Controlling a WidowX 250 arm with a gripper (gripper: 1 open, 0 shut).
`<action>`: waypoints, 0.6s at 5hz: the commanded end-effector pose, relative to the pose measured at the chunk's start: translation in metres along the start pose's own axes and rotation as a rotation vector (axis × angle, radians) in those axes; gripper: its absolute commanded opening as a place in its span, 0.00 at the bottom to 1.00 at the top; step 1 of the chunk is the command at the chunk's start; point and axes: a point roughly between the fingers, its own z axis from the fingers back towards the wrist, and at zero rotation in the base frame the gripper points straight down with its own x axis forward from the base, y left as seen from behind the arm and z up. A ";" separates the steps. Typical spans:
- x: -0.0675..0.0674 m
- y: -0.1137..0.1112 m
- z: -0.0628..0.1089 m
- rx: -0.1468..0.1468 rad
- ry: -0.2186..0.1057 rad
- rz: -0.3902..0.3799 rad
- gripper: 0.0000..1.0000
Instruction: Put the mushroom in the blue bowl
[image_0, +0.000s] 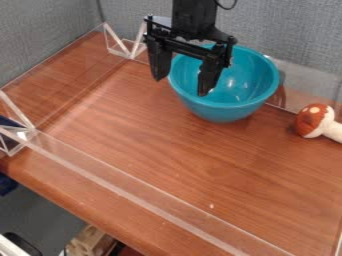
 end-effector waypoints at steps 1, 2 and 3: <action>0.005 -0.007 -0.005 -0.004 0.008 -0.013 1.00; 0.017 -0.028 -0.007 -0.011 -0.002 -0.051 1.00; 0.039 -0.062 -0.009 -0.020 -0.022 -0.107 1.00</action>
